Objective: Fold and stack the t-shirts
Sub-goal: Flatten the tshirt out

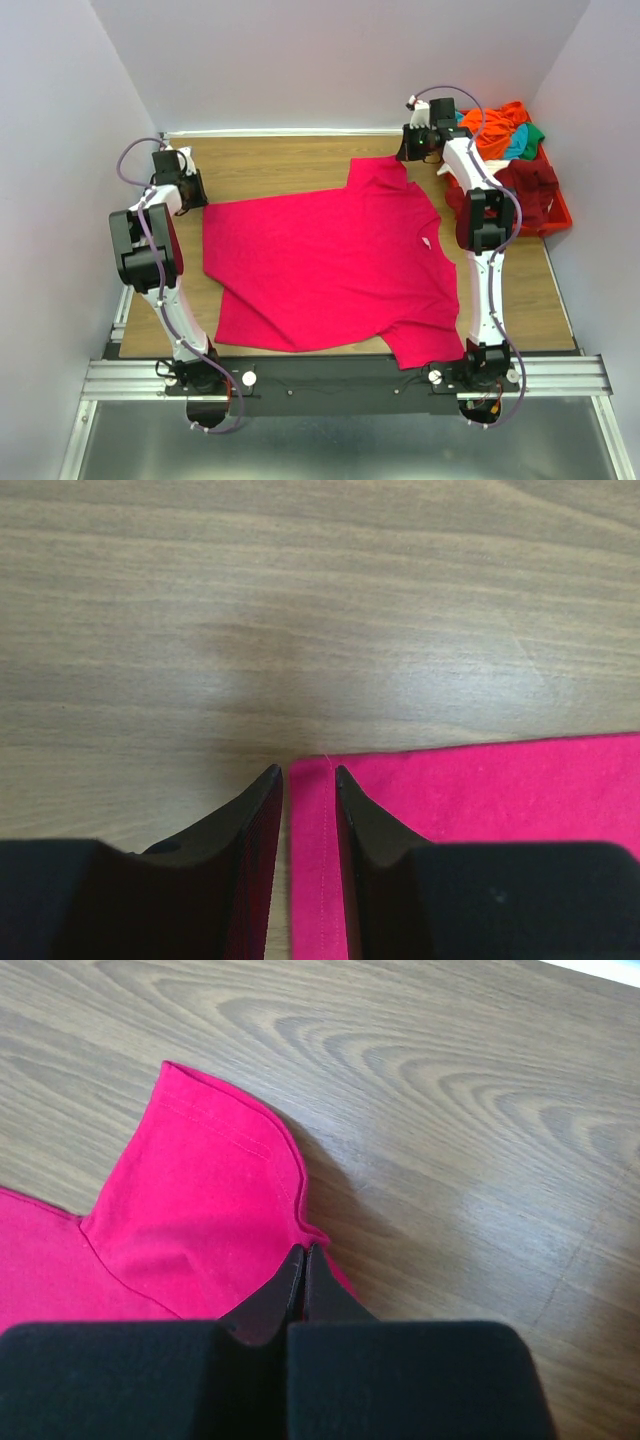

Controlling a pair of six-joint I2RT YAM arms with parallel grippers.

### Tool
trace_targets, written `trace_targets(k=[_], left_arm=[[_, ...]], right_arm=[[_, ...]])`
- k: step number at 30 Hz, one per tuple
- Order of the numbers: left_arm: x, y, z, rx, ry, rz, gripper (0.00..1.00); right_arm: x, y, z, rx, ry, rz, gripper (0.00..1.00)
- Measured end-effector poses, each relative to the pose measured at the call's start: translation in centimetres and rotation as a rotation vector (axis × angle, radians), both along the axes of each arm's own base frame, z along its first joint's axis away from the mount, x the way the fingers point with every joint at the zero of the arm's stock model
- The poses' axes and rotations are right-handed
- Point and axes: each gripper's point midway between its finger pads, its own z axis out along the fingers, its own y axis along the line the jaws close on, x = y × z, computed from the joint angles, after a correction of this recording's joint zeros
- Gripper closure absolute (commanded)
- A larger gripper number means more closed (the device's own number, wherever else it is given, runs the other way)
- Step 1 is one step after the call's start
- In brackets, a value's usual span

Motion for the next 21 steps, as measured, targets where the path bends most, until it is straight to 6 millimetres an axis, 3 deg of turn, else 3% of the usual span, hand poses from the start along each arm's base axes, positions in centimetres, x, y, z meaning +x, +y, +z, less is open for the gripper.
trace_targets(k=[12, 20, 21], left_arm=[[-0.5, -0.4, -1.6, 0.001, 0.042, -0.012, 0.66], [-0.4, -0.6, -1.7, 0.041, 0.068, -0.011, 0.85], [-0.3, -0.6, -1.7, 0.046, 0.07, -0.011, 0.92]], right_arm=[[-0.3, 0.0, -0.5, 0.001, 0.013, 0.003, 1.0], [-0.3, 0.0, -0.5, 0.002, 0.015, 0.003, 1.0], [-0.3, 0.0, -0.5, 0.002, 0.014, 0.003, 1.0]])
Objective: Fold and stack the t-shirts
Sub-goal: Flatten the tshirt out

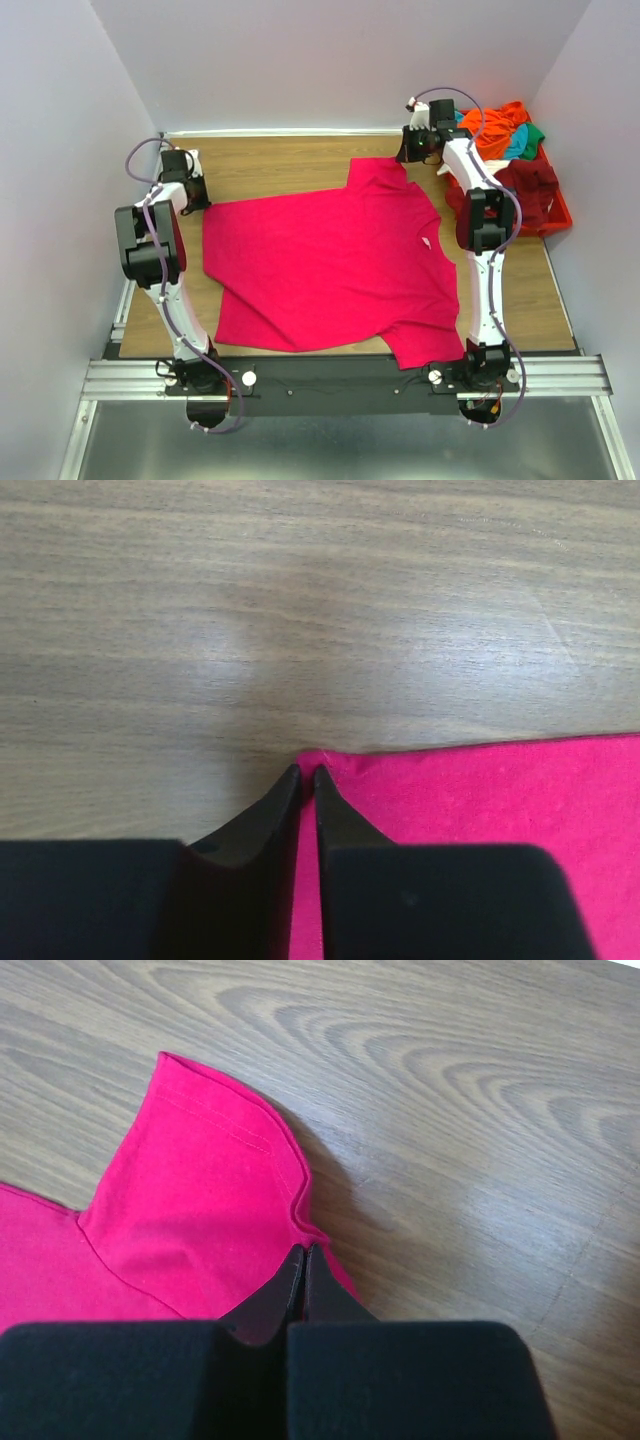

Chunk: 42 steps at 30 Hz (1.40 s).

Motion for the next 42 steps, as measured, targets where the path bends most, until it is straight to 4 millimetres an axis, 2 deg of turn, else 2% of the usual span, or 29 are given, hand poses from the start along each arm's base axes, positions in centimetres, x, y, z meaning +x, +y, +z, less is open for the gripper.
trace_targets(k=[2, 7, 9, 11, 13, 14, 15, 16, 17, 18, 19, 20, 21, 22, 23, 25, 27, 28, 29, 32, 33, 35, 38, 40, 42], left_arm=[[0.1, -0.1, 0.0, 0.012, 0.004, -0.003, 1.0], [0.1, -0.4, 0.2, 0.03, 0.009, -0.009, 1.0], [0.0, -0.5, 0.8, 0.029, 0.008, -0.01, 1.0], [0.1, -0.5, 2.3, 0.032, -0.016, -0.011, 1.0], [0.4, -0.6, 5.3, 0.038, -0.078, -0.014, 1.0], [0.6, -0.7, 7.7, 0.042, -0.13, -0.018, 1.0], [0.7, -0.9, 11.0, 0.044, -0.206, -0.023, 1.0], [0.7, -1.0, 13.4, 0.049, -0.26, -0.027, 1.0], [0.6, -1.2, 16.9, 0.055, -0.345, -0.034, 1.0], [0.3, -1.6, 21.4, 0.062, -0.458, -0.045, 1.0], [-0.3, -2.1, 25.5, 0.07, -0.563, -0.057, 1.0], [-0.9, -2.4, 28.1, 0.076, -0.633, -0.066, 1.0], [-2.0, -2.9, 31.8, 0.088, -0.727, -0.076, 1.0], [-3.0, -3.2, 34.5, 0.096, -0.797, -0.084, 1.0], [-4.9, -3.8, 38.2, 0.108, -0.897, -0.094, 1.0], [-7.6, -4.5, 42.6, 0.119, -1.029, -0.101, 1.0], [-12.2, -5.5, 47.5, 0.128, -1.19, -0.103, 1.0], [-12.9, -5.6, 48.1, 0.127, -1.211, -0.103, 1.0], [-15.7, -6.2, 50.5, 0.125, -1.294, -0.104, 1.0], [-20.5, -7.3, 54.3, 0.104, -1.432, -0.108, 1.0], [-21.9, -7.7, 55.2, 0.087, -1.471, -0.111, 1.0], [-24.8, -8.4, 56.9, 0.059, -1.545, -0.118, 1.0], [-28.7, -9.4, 59.0, 0.029, -1.641, -0.132, 1.0], [-30.1, -9.7, 60.0, 0.02, -1.675, -0.137, 1.0], [-31.2, -9.9, 60.8, 0.016, -1.702, -0.141, 1.0]], right_arm=[[0.0, 0.0, 0.2, 0.0, -0.003, 0.0, 1.0], [-0.2, 0.0, 1.4, 0.001, -0.017, 0.0, 0.99], [-0.2, 0.0, 2.6, 0.0, -0.038, 0.004, 1.0], [-0.4, -0.1, 4.1, -0.005, -0.061, 0.01, 1.0], [-0.7, -0.3, 6.2, -0.018, -0.096, 0.02, 1.0], [-0.9, -0.4, 7.4, -0.028, -0.116, 0.024, 1.0], [-1.3, -0.8, 9.7, -0.047, -0.154, 0.026, 1.0], [-1.7, -0.9, 11.2, -0.056, -0.182, 0.029, 1.0], [-2.2, -1.2, 13.5, -0.071, -0.227, 0.033, 0.99], [-2.7, -1.3, 15.6, -0.08, -0.266, 0.036, 1.0], [-3.7, -1.7, 19.1, -0.101, -0.337, 0.039, 1.0], [-4.4, -1.9, 21.2, -0.113, -0.382, 0.043, 0.99], [-5.6, -2.2, 24.5, -0.129, -0.451, 0.047, 1.0], [-6.7, -2.5, 27.1, -0.148, -0.507, 0.05, 1.0], [-8.1, -2.8, 29.9, -0.16, -0.569, 0.048, 1.0], [-10.9, -3.4, 35.1, -0.182, -0.685, 0.046, 0.99], [-15.1, -3.9, 41.1, -0.195, -0.824, 0.039, 1.0], [-17.4, -4.1, 43.9, -0.196, -0.889, 0.033, 0.99], [-19.2, -4.3, 46.1, -0.193, -0.942, 0.027, 0.99], [-24.3, -4.8, 52.0, -0.183, -1.095, 0.003, 0.99], [-26.6, -5.1, 54.3, -0.177, -1.158, -0.01, 0.99], [-29.9, -5.6, 57.7, -0.169, -1.254, -0.036, 0.99], [-34.2, -7.0, 61.1, -0.175, -1.361, -0.097, 0.99], [-36.3, -8.1, 62.6, -0.185, -1.409, -0.149, 0.99], [-37.5, -8.7, 63.6, -0.192, -1.443, -0.182, 0.99]])
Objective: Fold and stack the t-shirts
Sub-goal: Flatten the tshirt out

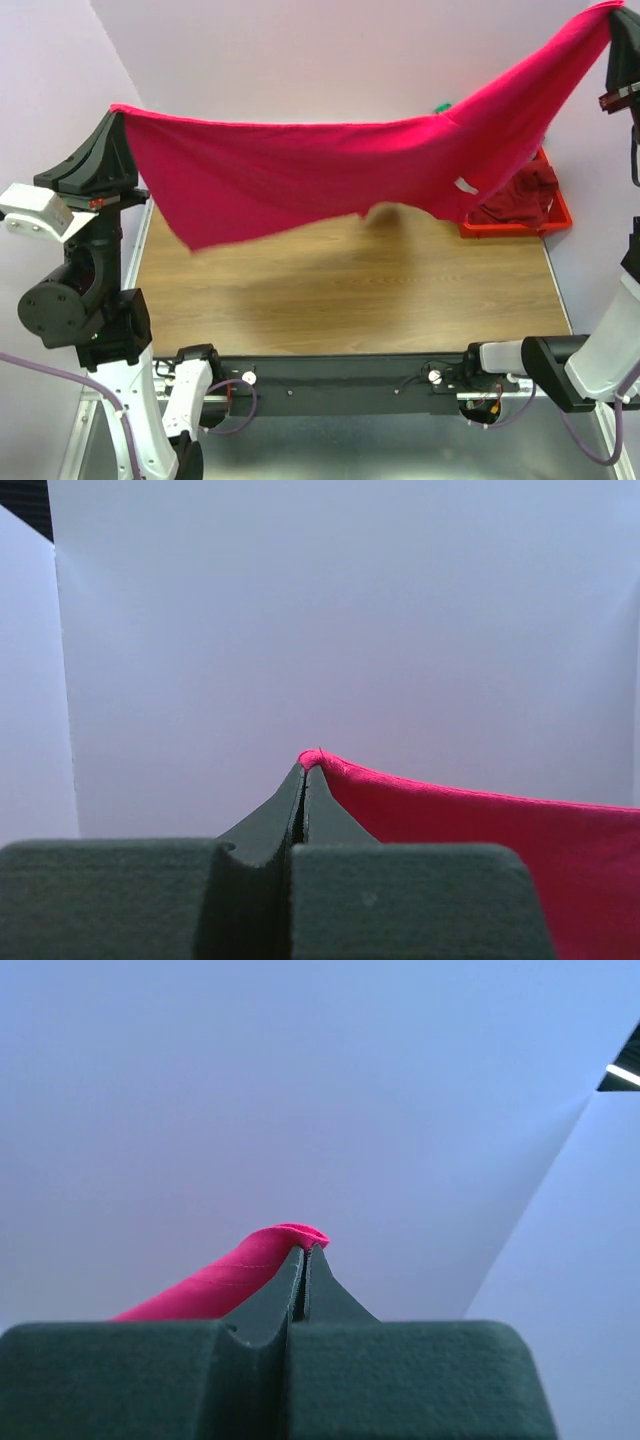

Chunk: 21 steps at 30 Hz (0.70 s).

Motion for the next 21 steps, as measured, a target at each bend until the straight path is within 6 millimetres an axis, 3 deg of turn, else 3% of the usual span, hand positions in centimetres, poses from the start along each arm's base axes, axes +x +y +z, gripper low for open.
trace_targets(k=[4, 7, 9, 13, 14, 15, 16, 17, 19, 20, 21], left_arm=[[-0.8, -0.3, 0.5, 0.0, -0.018, -0.011, 1.0], [0.0, -0.1, -0.7, -0.006, 0.003, -0.011, 1.0], [1.2, 0.2, -2.5, -0.014, 0.035, -0.005, 1.0], [6.2, 1.5, -9.8, -0.053, 0.191, 0.021, 1.0], [8.3, 2.1, -13.0, -0.073, 0.261, 0.035, 1.0], [9.5, 2.4, -15.4, -0.085, 0.309, 0.043, 1.0], [10.8, 2.9, -17.8, -0.103, 0.36, 0.055, 1.0], [12.6, 3.5, -21.5, -0.125, 0.443, 0.068, 1.0], [15.0, 4.3, -26.6, -0.158, 0.557, 0.09, 1.0], [16.6, 4.8, -29.8, -0.185, 0.638, 0.103, 1.0], [17.7, 5.1, -31.8, -0.198, 0.692, 0.111, 1.0]], right_arm=[[0.3, -0.7, 0.2, 0.02, -0.004, -0.029, 0.99], [2.5, -0.8, -0.9, 0.026, 0.042, -0.032, 0.99], [5.3, -0.7, -2.6, 0.03, 0.104, -0.03, 0.99], [11.9, 0.0, -8.2, 0.034, 0.277, 0.008, 0.99], [14.3, 0.5, -10.8, 0.033, 0.346, 0.029, 0.99], [14.9, 0.6, -11.5, 0.031, 0.366, 0.039, 0.99], [18.0, 1.2, -15.4, 0.034, 0.462, 0.068, 0.99], [19.2, 1.4, -17.2, 0.037, 0.509, 0.08, 1.0], [23.5, 2.8, -24.4, 0.056, 0.679, 0.16, 0.99], [24.7, 3.3, -26.7, 0.063, 0.73, 0.183, 0.99], [26.2, 3.6, -29.2, 0.072, 0.786, 0.204, 0.99]])
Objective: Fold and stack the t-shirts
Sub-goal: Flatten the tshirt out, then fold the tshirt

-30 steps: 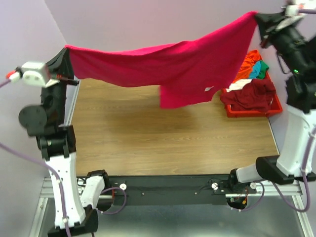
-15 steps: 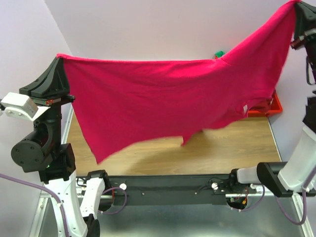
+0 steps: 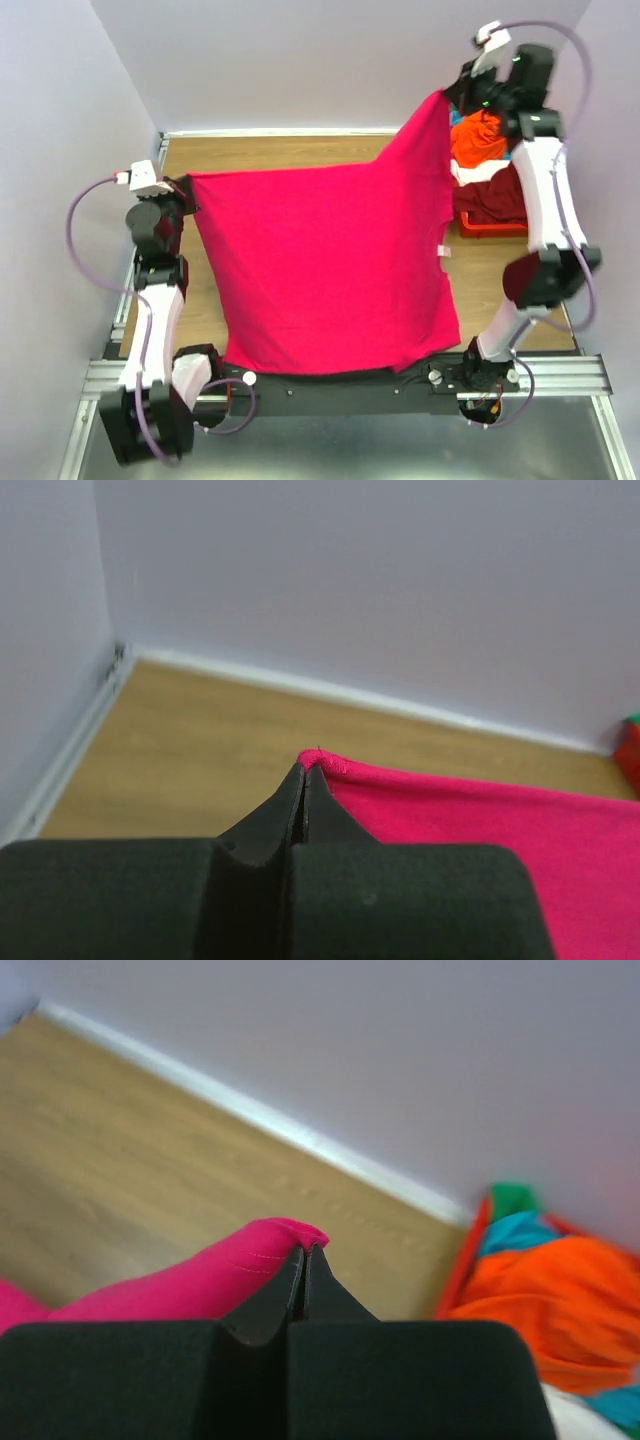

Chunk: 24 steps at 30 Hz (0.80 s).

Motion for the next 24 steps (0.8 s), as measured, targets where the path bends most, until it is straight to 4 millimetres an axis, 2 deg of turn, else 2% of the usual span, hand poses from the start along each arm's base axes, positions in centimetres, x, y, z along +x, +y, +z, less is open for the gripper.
trace_targets(k=[1, 3, 6, 9, 11, 12, 14, 17, 20, 21, 24], left_arm=[[1.4, 0.5, -2.6, -0.022, 0.071, 0.014, 1.0], [3.5, 1.0, -5.9, -0.044, 0.167, 0.027, 1.0], [7.8, 1.9, -9.2, -0.064, 0.272, 0.035, 1.0], [12.9, 2.9, -12.3, -0.075, 0.36, 0.034, 1.0], [15.9, 3.7, -14.3, -0.077, 0.402, 0.032, 1.0], [16.5, 4.0, -15.1, -0.078, 0.417, 0.034, 1.0], [18.5, 4.6, -16.9, -0.08, 0.454, 0.03, 1.0], [20.1, 5.3, -18.5, -0.085, 0.487, 0.023, 1.0], [21.2, 5.9, -18.8, -0.081, 0.496, 0.014, 1.0], [21.5, 6.1, -18.8, -0.076, 0.498, 0.007, 1.0], [22.5, 6.5, -18.3, -0.064, 0.489, -0.008, 1.0]], right_arm=[[1.7, 0.5, -3.2, 0.017, 0.068, 0.022, 0.99], [4.5, 1.3, -8.9, 0.056, 0.187, 0.059, 0.99], [8.2, 2.5, -16.3, 0.122, 0.334, 0.095, 0.99], [12.1, 3.4, -22.5, 0.154, 0.409, 0.1, 0.99], [13.6, 3.9, -25.3, 0.167, 0.437, 0.098, 1.0], [14.2, 4.3, -26.8, 0.17, 0.451, 0.096, 0.99], [14.9, 4.9, -28.4, 0.171, 0.463, 0.093, 1.0], [15.5, 5.6, -28.9, 0.187, 0.464, 0.075, 0.99], [16.0, 6.4, -27.5, 0.202, 0.426, 0.084, 0.99], [16.3, 6.7, -26.4, 0.21, 0.401, 0.091, 0.99], [16.2, 6.9, -24.8, 0.231, 0.376, 0.106, 0.99]])
